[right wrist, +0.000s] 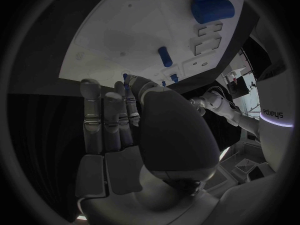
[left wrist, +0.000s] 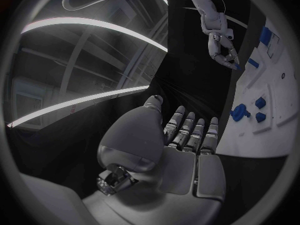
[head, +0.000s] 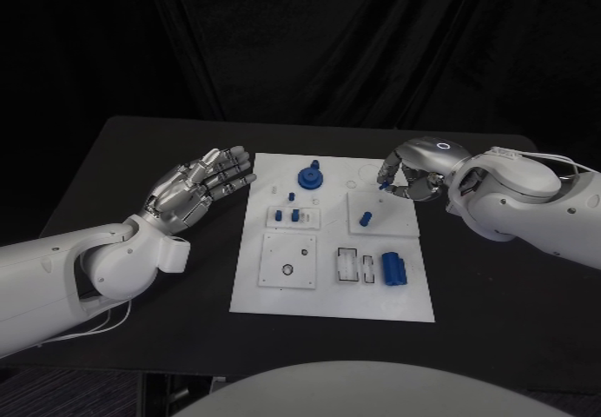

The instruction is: Assemble the parts on the task board

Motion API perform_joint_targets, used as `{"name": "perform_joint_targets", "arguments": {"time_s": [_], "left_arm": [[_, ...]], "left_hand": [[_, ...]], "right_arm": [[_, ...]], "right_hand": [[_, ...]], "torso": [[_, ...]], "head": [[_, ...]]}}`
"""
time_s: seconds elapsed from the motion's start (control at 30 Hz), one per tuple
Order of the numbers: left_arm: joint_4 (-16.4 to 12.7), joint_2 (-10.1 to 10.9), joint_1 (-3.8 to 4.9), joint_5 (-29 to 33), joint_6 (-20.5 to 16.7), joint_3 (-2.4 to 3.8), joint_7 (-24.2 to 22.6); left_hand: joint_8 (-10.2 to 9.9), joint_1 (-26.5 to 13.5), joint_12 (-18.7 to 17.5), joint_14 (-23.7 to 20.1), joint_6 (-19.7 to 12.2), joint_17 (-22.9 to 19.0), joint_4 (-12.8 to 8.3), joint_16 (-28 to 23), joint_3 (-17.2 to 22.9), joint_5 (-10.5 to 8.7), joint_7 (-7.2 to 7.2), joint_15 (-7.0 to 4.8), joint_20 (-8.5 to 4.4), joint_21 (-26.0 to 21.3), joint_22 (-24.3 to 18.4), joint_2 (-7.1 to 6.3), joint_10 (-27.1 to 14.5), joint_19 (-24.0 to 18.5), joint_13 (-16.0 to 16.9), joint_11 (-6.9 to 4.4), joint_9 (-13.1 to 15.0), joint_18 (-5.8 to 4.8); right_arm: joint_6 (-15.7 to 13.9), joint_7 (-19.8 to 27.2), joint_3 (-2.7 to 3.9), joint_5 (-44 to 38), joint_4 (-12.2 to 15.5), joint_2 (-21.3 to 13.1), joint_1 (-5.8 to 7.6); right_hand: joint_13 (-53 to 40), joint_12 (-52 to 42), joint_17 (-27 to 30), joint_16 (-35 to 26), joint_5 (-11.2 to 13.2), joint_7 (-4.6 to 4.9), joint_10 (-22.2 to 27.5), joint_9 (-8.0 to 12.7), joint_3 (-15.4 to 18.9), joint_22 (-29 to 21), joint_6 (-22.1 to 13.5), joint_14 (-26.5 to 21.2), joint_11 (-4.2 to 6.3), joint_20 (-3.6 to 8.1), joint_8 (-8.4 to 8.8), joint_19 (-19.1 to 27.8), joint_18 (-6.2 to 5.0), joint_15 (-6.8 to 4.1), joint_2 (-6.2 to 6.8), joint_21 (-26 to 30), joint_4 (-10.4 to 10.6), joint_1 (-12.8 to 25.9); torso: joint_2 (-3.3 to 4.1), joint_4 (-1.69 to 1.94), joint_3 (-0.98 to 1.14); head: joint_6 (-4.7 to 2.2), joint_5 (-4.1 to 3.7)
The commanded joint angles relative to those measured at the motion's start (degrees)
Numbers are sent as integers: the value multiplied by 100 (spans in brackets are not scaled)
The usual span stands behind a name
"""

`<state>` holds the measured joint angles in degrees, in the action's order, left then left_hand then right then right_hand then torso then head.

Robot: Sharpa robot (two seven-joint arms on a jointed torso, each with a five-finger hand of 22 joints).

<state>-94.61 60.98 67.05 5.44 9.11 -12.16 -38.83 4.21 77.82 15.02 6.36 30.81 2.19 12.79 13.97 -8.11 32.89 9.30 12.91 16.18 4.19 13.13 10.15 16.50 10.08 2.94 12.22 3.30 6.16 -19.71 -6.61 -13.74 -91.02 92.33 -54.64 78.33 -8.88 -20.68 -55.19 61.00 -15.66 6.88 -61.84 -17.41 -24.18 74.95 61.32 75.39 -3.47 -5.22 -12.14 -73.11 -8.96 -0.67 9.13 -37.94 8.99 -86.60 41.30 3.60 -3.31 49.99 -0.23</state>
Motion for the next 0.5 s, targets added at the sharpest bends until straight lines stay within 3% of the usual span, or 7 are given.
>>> {"name": "perform_joint_targets", "arguments": {"time_s": [0.03,0.23,0.5], "left_arm": [[1,-10,-9,-22,63,4,-47],[4,-7,-12,-3,70,4,-16],[16,-12,-16,6,85,4,13]], "left_hand": [[11,70,-20,6,-34,8,-35,24,-3,31,355,31,40,27,9,7,-31,-1,-7,2,-8,107],[11,71,-17,7,-32,9,-38,29,-3,32,357,34,44,30,11,6,-32,1,-6,4,-7,108],[11,71,-17,8,-35,9,-40,32,-3,33,359,35,45,32,14,6,-34,3,-6,6,-7,109]], "right_arm": [[-67,-88,4,-13,305,-74,60],[-34,-77,3,-14,769,-91,99],[21,-29,-13,-200,1151,136,100]], "right_hand": [[5,40,-7,3,-25,-10,-43,-18,35,326,23,47,-12,-10,-33,-50,30,-1,14,-25,1,52],[9,64,-36,26,-52,-8,-39,-28,29,328,9,71,-14,-7,-23,-65,33,-2,5,-36,4,54],[11,112,-89,73,-170,-5,-52,-63,21,336,-8,128,-14,1,-11,-110,41,-6,-17,-65,-3,58]], "torso": [[0,-5,3],[0,-6,1],[1,-9,1]], "head": [[1,52],[1,109],[1,207]]}}
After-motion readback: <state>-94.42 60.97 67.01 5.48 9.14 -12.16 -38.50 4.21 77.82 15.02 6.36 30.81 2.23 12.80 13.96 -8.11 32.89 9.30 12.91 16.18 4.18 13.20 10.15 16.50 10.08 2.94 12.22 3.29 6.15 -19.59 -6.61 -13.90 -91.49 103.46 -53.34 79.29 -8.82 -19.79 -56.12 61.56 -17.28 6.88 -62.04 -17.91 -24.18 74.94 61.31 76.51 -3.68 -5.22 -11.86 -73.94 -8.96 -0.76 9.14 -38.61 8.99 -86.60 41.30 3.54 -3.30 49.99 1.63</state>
